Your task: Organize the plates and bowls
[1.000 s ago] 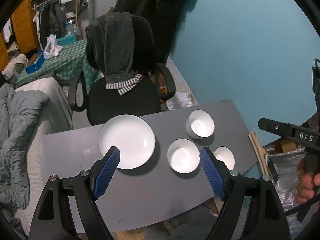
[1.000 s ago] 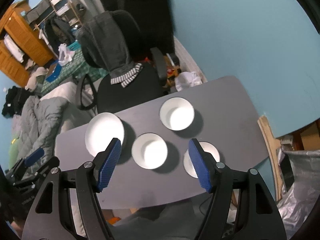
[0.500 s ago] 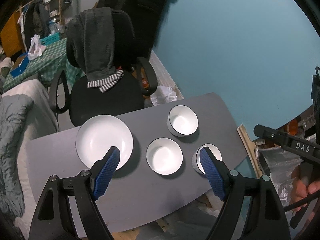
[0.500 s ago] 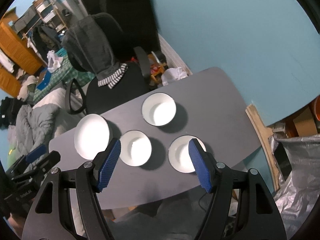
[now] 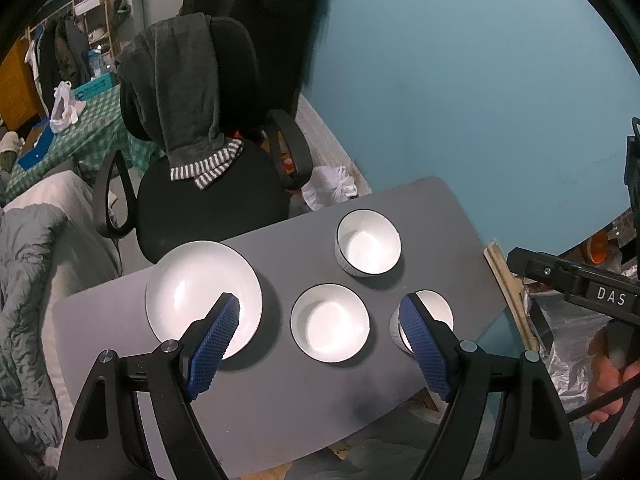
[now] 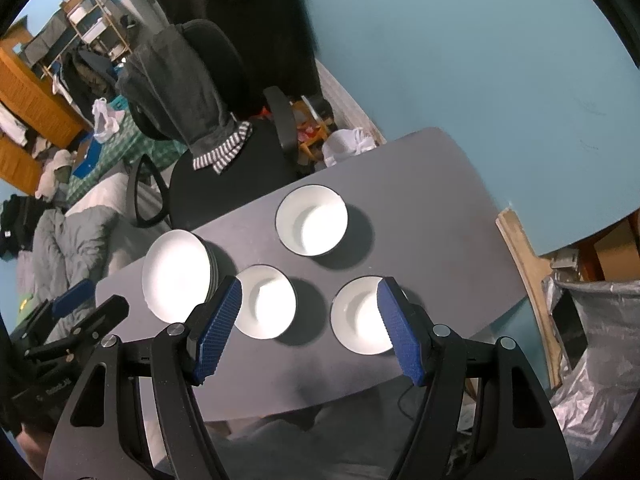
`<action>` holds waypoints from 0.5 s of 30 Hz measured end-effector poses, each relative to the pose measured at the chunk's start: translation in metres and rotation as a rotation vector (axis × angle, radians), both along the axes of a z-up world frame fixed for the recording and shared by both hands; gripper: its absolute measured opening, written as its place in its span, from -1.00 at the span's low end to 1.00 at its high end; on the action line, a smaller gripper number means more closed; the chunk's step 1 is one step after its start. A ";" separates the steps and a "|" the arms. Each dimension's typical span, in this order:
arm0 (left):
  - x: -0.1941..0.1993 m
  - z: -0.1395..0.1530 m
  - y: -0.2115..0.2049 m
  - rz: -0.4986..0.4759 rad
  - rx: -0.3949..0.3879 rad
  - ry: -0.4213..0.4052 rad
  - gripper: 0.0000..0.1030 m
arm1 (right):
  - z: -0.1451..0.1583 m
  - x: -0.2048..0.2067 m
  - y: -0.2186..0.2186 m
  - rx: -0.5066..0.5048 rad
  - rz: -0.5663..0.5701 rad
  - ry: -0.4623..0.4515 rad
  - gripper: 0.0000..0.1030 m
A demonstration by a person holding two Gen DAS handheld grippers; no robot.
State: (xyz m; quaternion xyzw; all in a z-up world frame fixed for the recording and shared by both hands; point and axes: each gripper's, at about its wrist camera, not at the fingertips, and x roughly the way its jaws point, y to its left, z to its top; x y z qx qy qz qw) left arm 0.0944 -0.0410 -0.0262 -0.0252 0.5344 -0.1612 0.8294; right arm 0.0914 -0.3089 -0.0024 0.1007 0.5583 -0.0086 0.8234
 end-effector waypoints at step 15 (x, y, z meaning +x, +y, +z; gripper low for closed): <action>0.022 -0.040 0.005 0.078 -0.020 0.092 0.61 | -0.039 0.034 0.001 0.034 0.080 0.074 0.35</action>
